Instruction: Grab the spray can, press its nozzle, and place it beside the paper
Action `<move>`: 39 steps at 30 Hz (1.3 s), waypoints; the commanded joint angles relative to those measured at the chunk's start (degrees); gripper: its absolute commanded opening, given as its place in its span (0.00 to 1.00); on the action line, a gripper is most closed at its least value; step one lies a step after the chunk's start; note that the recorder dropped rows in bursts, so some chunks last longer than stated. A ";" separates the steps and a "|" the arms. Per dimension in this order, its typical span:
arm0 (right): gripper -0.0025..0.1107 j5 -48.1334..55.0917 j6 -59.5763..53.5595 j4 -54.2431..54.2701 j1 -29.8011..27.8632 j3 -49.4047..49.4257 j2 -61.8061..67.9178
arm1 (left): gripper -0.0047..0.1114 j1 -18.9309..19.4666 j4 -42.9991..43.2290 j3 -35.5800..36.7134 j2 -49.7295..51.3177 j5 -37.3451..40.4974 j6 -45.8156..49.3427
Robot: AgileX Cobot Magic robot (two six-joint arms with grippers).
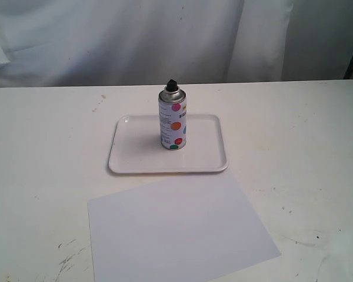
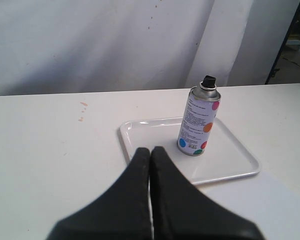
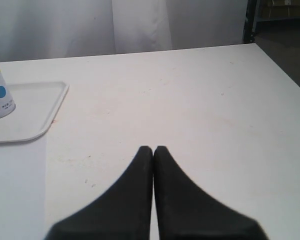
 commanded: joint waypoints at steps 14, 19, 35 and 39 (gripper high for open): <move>0.02 -0.94 0.39 -0.19 -1.61 0.22 -0.19 | 0.04 -0.29 -0.22 0.10 -0.30 -0.09 -0.24; 0.02 -0.94 0.39 -0.19 -1.61 0.22 -0.19 | 0.04 -0.29 -0.22 0.10 -0.30 -0.09 -0.24; 0.02 -0.94 0.39 -0.19 -1.61 0.22 -0.19 | 0.04 -0.29 0.02 0.10 -0.30 -0.09 -0.16; 0.02 -0.94 0.39 -0.19 -1.61 0.22 -0.19 | 0.04 -0.19 1.02 0.10 -1.06 -0.55 1.36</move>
